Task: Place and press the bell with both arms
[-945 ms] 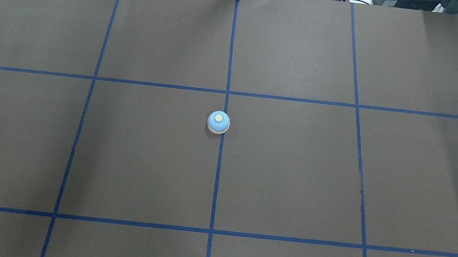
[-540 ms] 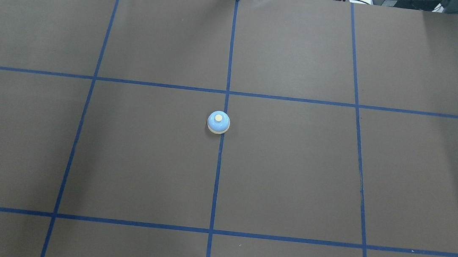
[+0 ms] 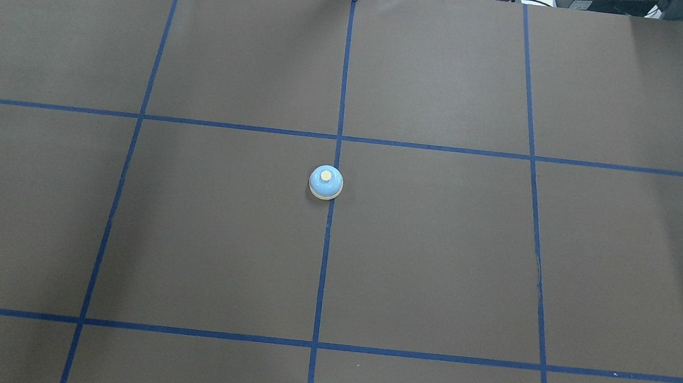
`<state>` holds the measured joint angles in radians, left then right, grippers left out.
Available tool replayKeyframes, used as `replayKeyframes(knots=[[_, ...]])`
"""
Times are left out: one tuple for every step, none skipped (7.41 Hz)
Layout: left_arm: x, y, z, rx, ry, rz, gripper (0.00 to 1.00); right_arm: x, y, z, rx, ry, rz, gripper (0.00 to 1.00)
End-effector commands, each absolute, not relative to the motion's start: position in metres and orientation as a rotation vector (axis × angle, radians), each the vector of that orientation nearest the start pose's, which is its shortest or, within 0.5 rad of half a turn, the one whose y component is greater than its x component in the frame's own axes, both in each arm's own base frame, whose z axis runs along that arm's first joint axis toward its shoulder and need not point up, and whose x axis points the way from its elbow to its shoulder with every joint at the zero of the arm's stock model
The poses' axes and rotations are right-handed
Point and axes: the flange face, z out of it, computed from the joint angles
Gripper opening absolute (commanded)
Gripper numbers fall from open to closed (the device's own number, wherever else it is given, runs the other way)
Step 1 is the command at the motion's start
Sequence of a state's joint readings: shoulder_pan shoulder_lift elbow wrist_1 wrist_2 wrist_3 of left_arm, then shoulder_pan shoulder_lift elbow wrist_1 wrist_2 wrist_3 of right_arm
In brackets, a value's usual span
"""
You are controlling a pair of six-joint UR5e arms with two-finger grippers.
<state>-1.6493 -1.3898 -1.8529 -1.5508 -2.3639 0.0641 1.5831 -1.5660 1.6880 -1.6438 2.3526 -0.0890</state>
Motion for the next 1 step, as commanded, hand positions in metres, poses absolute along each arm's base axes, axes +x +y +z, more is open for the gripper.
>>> replayKeyframes(knots=[[-0.0949,-0.4132,0.6026,0.133,0.785,0.018,1.0,0.067,-0.4937,0.6068,0.081,-0.778,-0.095,1.0]])
